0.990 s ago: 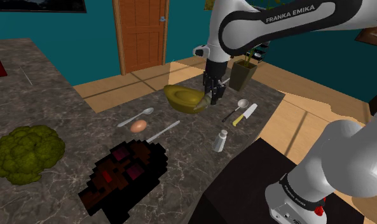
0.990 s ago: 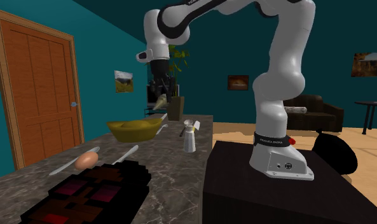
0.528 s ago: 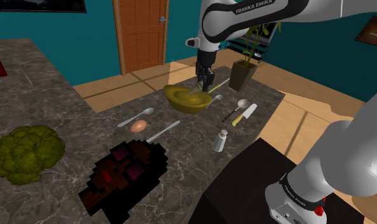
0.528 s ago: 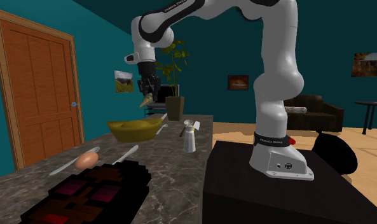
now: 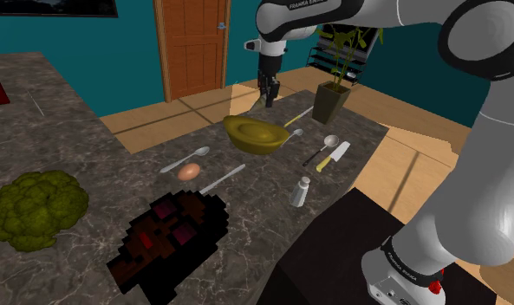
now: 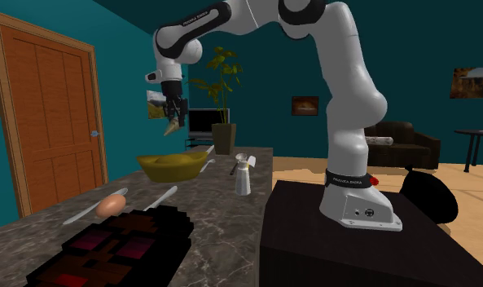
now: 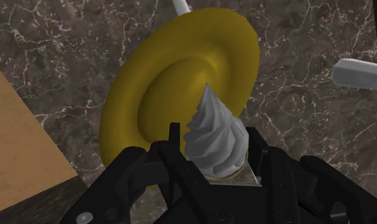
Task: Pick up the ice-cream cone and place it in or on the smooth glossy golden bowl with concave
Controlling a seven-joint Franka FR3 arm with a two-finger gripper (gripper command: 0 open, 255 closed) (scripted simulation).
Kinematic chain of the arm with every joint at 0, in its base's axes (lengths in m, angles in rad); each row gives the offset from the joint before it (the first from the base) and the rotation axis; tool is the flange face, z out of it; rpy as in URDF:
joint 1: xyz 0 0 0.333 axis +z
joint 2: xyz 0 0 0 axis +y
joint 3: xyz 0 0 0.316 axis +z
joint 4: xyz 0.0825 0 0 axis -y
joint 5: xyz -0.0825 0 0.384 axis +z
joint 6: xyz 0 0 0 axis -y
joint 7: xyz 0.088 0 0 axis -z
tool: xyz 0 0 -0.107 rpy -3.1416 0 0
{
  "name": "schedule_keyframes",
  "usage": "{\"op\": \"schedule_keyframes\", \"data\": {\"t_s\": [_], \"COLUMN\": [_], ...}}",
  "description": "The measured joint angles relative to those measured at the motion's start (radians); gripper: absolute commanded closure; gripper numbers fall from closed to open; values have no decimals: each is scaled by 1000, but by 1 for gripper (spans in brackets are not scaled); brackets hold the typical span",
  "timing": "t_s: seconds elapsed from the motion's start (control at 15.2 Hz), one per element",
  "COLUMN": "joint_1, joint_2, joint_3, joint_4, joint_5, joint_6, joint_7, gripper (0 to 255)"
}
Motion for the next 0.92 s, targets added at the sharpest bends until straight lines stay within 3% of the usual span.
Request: {"op": "schedule_keyframes", "data": {"t_s": [0.13,0.92], "joint_1": [-14,-19], "joint_2": [55,114], "joint_3": [-5,-3], "joint_4": [72,-6], "joint_5": [7,15], "joint_6": [-17,119], "joint_7": [-19,-26], "gripper": [255,255]}}
